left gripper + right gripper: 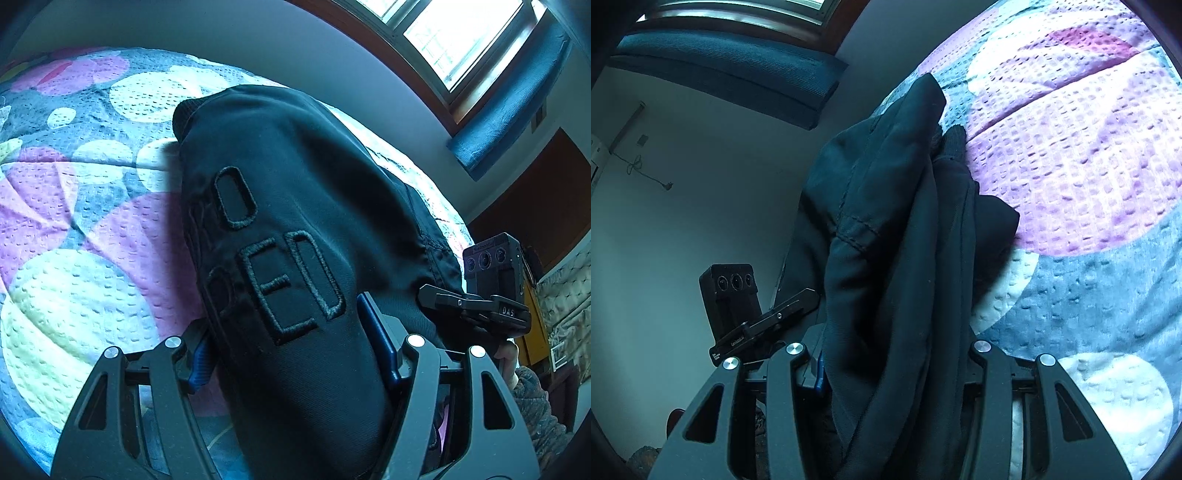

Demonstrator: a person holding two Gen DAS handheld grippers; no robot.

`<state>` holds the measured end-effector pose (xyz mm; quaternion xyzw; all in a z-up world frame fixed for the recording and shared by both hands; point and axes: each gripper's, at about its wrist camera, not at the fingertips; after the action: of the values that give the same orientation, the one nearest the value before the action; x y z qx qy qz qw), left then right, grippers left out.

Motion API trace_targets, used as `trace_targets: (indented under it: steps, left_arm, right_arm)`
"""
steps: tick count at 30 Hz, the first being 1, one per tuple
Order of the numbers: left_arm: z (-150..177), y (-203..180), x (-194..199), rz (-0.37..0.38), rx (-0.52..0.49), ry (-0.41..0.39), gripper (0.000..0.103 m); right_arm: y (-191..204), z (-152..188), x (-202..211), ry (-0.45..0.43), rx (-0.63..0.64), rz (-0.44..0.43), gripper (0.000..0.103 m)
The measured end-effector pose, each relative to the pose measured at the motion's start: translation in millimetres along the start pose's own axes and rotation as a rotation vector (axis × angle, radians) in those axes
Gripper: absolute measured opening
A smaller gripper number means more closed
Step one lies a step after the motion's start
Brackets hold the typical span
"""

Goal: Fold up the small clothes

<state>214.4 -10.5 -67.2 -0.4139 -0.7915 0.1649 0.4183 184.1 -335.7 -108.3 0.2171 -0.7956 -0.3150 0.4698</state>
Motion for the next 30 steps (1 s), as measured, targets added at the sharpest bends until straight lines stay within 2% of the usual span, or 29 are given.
trace_targets:
  steps: [7,10,15,17,20,24,27,28,29,30]
  left_arm:
    - [-13.1,0.8,-4.8,0.009,-0.017,0.026,0.068]
    - [-12.1,7.8,-6.1,0.04,0.018,0.035,0.075]
    - [-3.7,7.0,13.4,0.055,0.07,0.003,0.082]
    - [7.8,-1.0,25.4,0.052,0.056,-0.011,0.085]
    - [27.9,-14.2,38.2,0.038,0.031,-0.016,0.091]
    - [48.1,-25.3,40.8,-0.014,0.005,-0.021,0.093]
    - [52.0,-17.3,39.9,0.02,0.073,-0.029,0.093]
    - [52.1,-13.8,38.3,0.042,0.102,-0.026,0.087]
    - [54.0,-10.9,37.5,0.06,0.107,-0.021,0.082]
    - [54.9,-12.6,36.0,0.037,0.091,-0.022,0.08]
  right_arm:
    - [4.4,9.1,-0.4,-0.025,-0.052,0.006,0.046]
    - [3.2,11.6,0.3,-0.025,-0.058,0.009,0.047]
    - [16.5,13.9,19.3,-0.027,-0.017,0.117,0.07]
    - [15.7,21.1,29.2,-0.026,-0.025,0.156,0.071]
    - [9.1,36.2,43.9,-0.035,-0.061,0.14,0.073]
    - [5.2,55.1,57.1,-0.048,-0.076,0.121,0.075]
    - [7.0,68.4,60.4,-0.046,-0.044,0.137,0.075]
    - [8.6,71.2,59.5,-0.038,-0.026,0.14,0.075]
    - [13.5,76.7,57.2,-0.028,-0.009,0.135,0.07]
    - [16.3,80.2,54.7,-0.023,0.0,0.136,0.053]
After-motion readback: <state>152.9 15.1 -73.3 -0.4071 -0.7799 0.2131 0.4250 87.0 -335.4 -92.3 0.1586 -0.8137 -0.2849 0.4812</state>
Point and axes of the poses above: each gripper's, at about its wrist camera, not at the fingertips, and x roughly against the way its jaws point, y to its left, z to its underside, and after that the axes turned 12 degrees about z, right-handed
